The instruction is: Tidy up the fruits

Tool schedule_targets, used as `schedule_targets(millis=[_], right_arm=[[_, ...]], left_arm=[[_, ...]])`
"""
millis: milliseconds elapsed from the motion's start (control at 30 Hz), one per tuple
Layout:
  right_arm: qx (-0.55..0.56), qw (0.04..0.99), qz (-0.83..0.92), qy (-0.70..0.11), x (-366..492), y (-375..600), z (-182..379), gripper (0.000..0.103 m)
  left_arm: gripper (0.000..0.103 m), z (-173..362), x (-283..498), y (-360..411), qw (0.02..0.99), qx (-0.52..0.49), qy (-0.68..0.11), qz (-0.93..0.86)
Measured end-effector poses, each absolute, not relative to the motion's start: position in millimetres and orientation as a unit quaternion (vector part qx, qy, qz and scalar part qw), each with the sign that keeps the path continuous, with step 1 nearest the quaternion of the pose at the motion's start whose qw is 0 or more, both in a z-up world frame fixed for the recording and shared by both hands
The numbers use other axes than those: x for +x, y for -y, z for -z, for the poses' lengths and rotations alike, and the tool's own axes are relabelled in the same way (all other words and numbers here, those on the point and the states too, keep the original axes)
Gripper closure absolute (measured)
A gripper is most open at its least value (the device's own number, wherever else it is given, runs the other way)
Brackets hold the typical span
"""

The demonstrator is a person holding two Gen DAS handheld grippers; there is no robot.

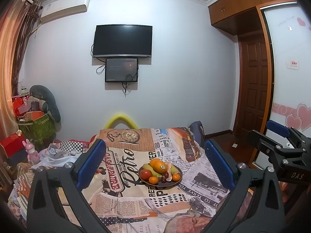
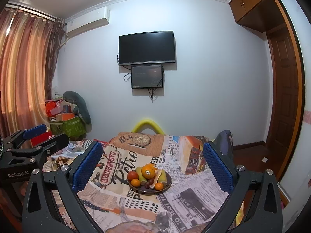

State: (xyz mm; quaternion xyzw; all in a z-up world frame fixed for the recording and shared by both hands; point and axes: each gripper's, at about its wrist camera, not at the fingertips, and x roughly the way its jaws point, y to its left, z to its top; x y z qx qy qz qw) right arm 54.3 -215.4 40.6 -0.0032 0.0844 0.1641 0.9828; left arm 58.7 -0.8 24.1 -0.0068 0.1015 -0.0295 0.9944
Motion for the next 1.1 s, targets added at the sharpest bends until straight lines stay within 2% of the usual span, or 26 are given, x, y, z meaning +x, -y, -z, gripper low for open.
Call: schedule_targets(millis=[1100], right_arm=[[-0.005,0.982,-0.164,-0.088,58.0,213.0,-37.0,0.0]], left_arm=[[0.0,-19.3,64.1,-2.3,0.993,-0.008,-0.11,0.041]])
